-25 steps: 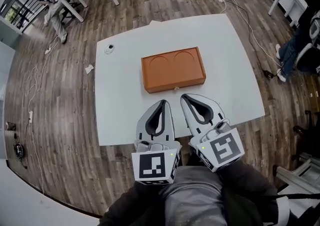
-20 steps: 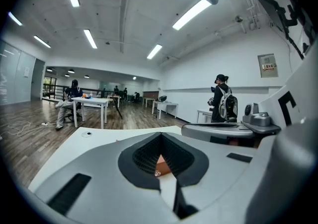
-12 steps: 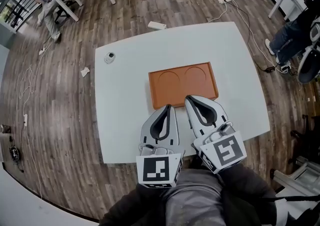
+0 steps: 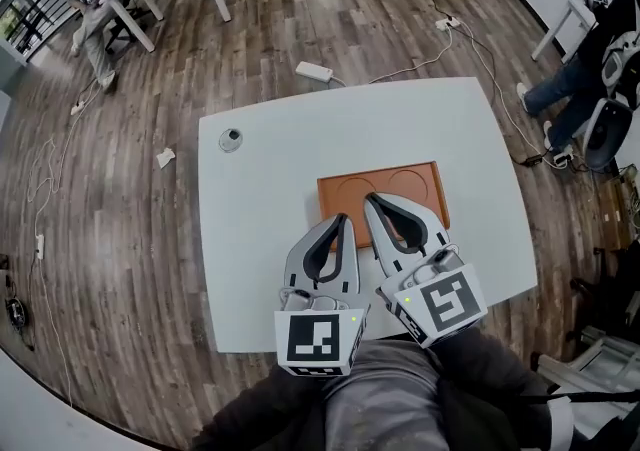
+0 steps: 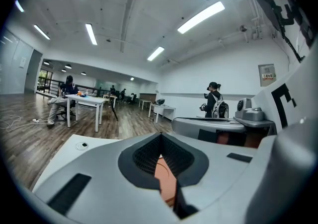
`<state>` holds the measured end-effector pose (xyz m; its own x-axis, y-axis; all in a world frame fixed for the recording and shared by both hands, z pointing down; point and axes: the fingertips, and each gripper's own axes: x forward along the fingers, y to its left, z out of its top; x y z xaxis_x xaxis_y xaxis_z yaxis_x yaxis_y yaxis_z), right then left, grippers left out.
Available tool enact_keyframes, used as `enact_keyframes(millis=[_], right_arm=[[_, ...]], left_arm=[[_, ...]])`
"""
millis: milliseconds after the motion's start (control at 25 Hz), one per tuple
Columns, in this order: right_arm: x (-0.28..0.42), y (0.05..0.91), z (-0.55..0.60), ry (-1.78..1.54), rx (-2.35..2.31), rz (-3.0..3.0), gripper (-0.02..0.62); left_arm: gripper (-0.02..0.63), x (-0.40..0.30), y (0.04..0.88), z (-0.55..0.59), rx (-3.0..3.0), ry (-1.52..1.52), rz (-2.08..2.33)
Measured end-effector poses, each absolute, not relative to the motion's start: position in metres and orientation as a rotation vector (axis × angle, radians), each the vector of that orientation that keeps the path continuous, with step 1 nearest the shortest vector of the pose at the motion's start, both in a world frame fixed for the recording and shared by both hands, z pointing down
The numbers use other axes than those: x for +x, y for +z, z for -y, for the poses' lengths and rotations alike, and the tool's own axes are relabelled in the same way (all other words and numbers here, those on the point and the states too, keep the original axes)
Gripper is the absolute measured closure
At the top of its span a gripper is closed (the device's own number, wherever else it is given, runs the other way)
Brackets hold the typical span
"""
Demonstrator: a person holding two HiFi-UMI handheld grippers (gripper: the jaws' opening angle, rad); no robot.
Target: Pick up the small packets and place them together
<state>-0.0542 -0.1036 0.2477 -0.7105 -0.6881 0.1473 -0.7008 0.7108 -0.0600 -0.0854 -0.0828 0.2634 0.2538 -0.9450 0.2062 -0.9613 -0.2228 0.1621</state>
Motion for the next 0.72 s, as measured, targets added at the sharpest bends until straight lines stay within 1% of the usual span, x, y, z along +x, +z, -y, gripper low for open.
enact_keyframes(millis=[440,720], right_arm=[[-0.065,0.260,0.110,0.175,1.120,2.804,0.591],[-0.052,0.244,0.105,0.058,1.272,2.811,0.591]], left_arm=[[0.606,-0.096,0.272,0.087,2.243,0.098,1.785],[0.606,-0.095,0.253,0.087,2.317,0.043,1.759]])
